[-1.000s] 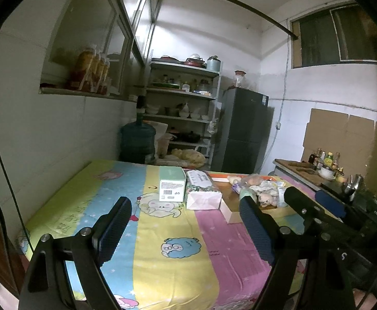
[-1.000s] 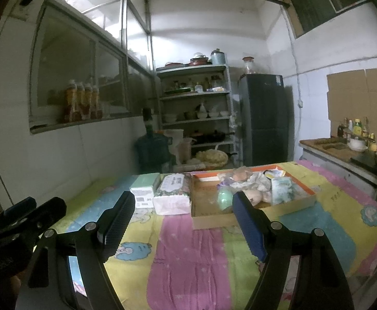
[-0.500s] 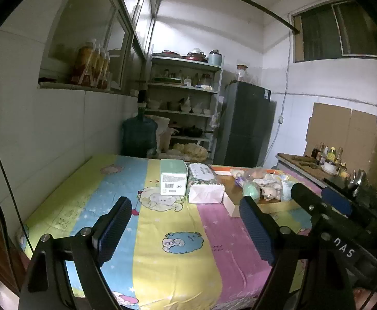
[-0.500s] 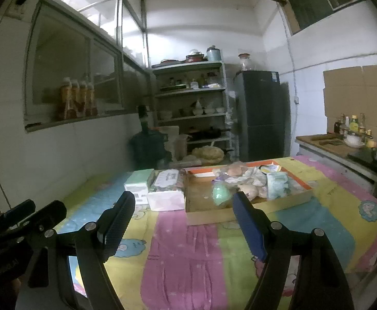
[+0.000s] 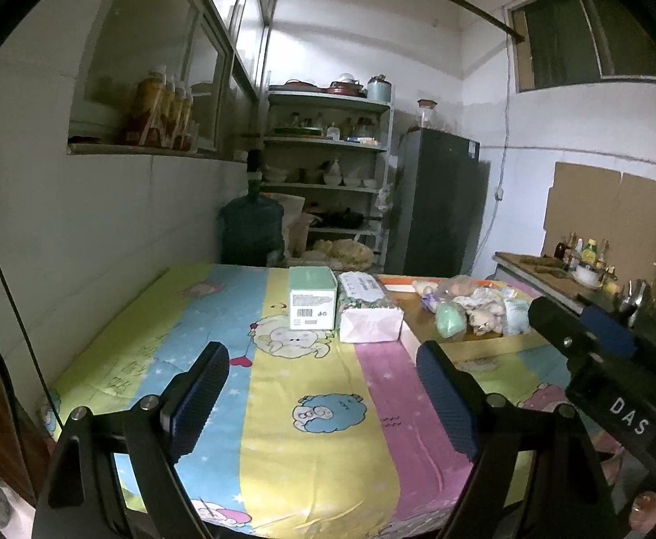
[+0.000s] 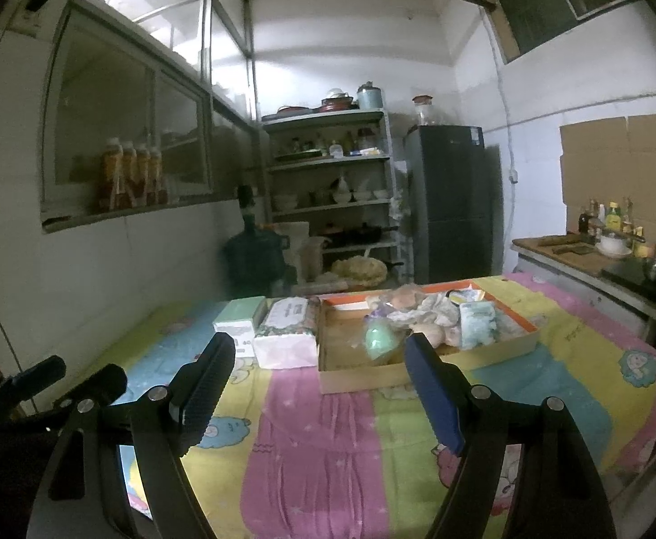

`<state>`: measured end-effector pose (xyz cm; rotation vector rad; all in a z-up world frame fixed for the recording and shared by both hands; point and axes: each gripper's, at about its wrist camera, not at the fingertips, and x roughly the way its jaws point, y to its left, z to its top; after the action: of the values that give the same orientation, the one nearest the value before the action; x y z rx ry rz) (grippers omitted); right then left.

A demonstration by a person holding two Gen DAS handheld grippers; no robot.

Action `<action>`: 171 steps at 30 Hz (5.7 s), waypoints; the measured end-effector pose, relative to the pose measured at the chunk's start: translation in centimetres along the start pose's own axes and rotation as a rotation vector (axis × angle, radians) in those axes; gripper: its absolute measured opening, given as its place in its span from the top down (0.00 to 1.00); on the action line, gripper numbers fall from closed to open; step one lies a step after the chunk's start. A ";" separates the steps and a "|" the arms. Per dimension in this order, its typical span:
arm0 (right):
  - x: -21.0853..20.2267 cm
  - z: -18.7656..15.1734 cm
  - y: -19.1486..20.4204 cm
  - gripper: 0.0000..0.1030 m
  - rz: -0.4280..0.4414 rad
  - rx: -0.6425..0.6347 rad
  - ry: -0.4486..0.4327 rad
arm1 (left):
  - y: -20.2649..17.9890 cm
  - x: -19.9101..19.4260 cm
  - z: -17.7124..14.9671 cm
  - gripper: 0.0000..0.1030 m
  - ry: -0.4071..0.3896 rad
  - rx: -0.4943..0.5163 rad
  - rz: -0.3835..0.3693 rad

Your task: Organize soft objects

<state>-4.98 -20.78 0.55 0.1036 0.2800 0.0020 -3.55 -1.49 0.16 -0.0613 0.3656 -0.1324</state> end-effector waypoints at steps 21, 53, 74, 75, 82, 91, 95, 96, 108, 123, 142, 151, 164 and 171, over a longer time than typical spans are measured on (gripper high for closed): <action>0.5 -0.6 -0.2 0.23 0.006 0.004 0.014 | -0.3 0.8 -0.2 0.17 0.030 0.006 0.025; 0.6 -1.0 0.2 0.23 0.021 -0.010 0.019 | -0.3 0.8 -0.3 0.17 0.028 -0.001 0.034; 0.5 -1.1 0.3 0.23 0.022 -0.015 0.018 | -0.4 0.7 -0.3 0.17 0.027 -0.003 0.037; 0.5 -1.1 0.3 0.23 0.022 -0.015 0.018 | -0.3 0.7 -0.3 0.17 0.026 -0.003 0.037; 0.5 -1.1 0.4 0.23 0.023 -0.016 0.015 | -0.3 0.7 -0.3 0.17 0.026 -0.002 0.037; 0.5 -1.0 0.4 0.23 0.023 -0.017 0.016 | -0.3 0.7 -0.3 0.17 0.027 -0.002 0.037; 0.5 -1.0 0.5 0.23 0.024 -0.018 0.015 | -0.3 0.7 -0.3 0.17 0.027 -0.003 0.036; 0.5 -1.0 0.5 0.23 0.024 -0.018 0.015 | -0.3 0.7 -0.3 0.17 0.026 -0.003 0.036; 0.5 -1.0 0.6 0.23 0.024 -0.018 0.015 | -0.3 0.5 -0.2 0.17 0.027 -0.005 0.037; 0.5 -1.1 0.7 0.23 0.023 -0.019 0.015 | -0.3 0.6 -0.3 0.17 0.027 -0.004 0.037; 0.4 -1.0 0.9 0.23 0.023 -0.021 0.013 | -0.3 0.5 -0.3 0.17 0.025 -0.005 0.037; 0.4 -0.9 1.0 0.23 0.018 -0.018 0.008 | -0.2 0.5 -0.3 0.17 0.025 -0.005 0.038; 0.5 -0.6 1.1 0.23 0.015 -0.015 0.006 | -0.3 0.2 -0.1 0.17 0.025 -0.006 0.047; 0.5 -0.6 1.1 0.23 0.014 -0.015 0.006 | -0.4 0.2 -0.1 0.17 0.025 -0.006 0.046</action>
<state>-4.67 -19.61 -0.04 0.0908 0.2854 0.0187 -3.41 -1.91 0.05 -0.0570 0.3925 -0.0863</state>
